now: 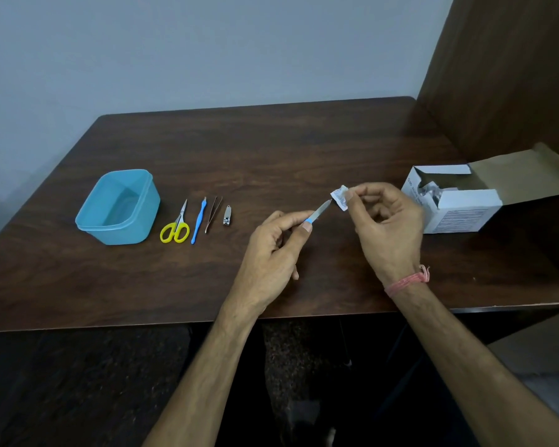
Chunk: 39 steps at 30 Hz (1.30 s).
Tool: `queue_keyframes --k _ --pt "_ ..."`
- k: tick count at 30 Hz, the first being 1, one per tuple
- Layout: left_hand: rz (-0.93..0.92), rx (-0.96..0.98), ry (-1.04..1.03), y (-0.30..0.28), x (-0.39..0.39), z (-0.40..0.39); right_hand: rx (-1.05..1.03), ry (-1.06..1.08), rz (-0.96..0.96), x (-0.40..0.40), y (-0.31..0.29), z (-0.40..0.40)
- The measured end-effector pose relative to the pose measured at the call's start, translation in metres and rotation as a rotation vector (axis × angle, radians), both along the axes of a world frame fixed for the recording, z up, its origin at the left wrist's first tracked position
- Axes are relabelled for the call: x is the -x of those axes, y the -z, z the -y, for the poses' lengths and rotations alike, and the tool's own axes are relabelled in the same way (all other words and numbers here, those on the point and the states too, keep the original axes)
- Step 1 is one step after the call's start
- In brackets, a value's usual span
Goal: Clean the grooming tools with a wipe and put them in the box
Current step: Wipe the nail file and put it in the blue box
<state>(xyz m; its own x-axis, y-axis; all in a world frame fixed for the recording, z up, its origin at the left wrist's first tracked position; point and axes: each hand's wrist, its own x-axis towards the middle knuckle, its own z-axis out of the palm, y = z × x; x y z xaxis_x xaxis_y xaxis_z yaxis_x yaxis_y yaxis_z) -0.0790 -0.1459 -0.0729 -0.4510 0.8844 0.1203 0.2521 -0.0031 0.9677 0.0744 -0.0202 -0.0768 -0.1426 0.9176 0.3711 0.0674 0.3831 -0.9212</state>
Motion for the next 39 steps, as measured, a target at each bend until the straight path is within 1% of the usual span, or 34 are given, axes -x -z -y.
queue_keyframes --k 2,4,9,13,16,24,28,33,35,39 --pt "0.006 -0.004 0.002 0.001 0.001 0.001 -0.019 -0.085 0.017 0.001 -0.001 0.005" --pt "0.016 -0.011 0.013 0.000 0.001 0.001 -0.040 -0.153 0.073 0.002 0.000 0.007" --pt "0.010 -0.009 0.023 -0.001 0.001 0.001 -0.050 -0.098 0.121 0.004 -0.002 0.005" --pt "0.006 -0.013 0.031 0.001 0.001 0.001 -0.054 -0.133 0.119 0.004 -0.002 0.008" --pt "0.007 -0.006 0.022 0.001 0.001 0.001 -0.069 -0.167 0.160 0.004 -0.001 0.006" --pt "-0.003 0.001 0.029 -0.002 0.000 0.003 -0.014 -0.167 0.120 0.004 -0.001 0.003" --pt "-0.002 -0.010 0.036 -0.003 -0.001 0.002 -0.031 -0.142 0.121 0.005 0.000 0.000" --pt "0.010 -0.020 -0.046 0.000 -0.002 0.001 -0.159 -0.030 0.098 0.002 0.000 0.004" --pt "0.018 -0.024 -0.062 0.000 -0.002 0.000 -0.206 -0.072 0.121 0.002 -0.001 0.007" --pt "-0.006 -0.026 -0.034 -0.001 -0.002 0.002 -0.346 -0.188 0.255 0.007 0.002 0.011"
